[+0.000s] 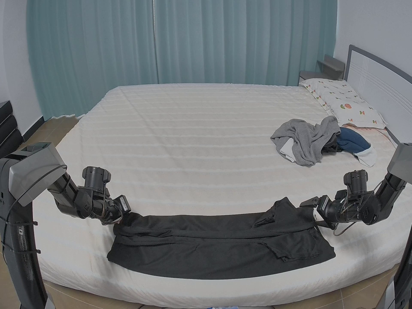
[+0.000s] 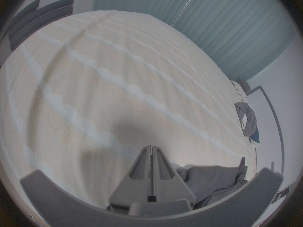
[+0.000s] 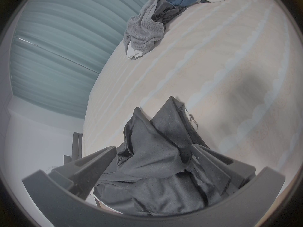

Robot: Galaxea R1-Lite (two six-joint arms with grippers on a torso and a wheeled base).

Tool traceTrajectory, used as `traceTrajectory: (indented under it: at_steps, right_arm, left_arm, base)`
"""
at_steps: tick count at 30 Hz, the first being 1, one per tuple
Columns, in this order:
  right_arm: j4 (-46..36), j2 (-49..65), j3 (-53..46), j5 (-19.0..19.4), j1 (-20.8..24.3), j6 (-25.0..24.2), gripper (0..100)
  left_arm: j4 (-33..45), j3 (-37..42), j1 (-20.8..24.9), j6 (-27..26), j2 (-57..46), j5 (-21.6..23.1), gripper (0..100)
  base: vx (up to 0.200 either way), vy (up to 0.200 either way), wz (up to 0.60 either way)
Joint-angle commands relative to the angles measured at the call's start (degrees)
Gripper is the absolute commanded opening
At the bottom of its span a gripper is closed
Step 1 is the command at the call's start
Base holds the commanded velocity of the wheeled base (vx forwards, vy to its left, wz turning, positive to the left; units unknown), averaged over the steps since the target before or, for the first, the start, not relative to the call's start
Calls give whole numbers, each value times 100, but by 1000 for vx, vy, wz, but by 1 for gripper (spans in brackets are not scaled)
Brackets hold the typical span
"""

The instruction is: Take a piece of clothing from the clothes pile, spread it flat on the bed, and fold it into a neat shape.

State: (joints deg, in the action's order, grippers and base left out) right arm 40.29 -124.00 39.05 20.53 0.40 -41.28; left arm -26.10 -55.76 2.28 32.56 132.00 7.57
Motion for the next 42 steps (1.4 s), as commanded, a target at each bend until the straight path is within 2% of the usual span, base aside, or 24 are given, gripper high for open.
traceTrajectory:
  at_steps: [1,6,18,19,39,42]
  right_arm:
    - [-4,-344,288,-5,-75,-47,100]
    - [-4,-476,543,-23,-84,-451,100]
    - [-4,-687,771,-14,-75,-504,100]
    - [-4,-687,789,-14,-75,-513,0]
    - [-39,-590,701,-111,-163,-469,0]
    - [-74,-608,692,-225,-163,-443,0]
  left_arm:
    - [-18,-31,-52,-4,-34,-115,0]
    - [-9,-31,-105,-13,-122,-124,0]
    - [8,-58,-193,-31,-131,-151,0]
    - [8,-58,-193,-39,-122,-151,0]
    - [35,-49,-184,-145,-122,-151,0]
    - [35,-40,-184,-145,-113,-151,0]
  base:
    - [0,0,0]
    - [0,0,0]
    - [0,0,0]
    - [0,0,0]
    - [0,0,0]
    - [0,0,0]
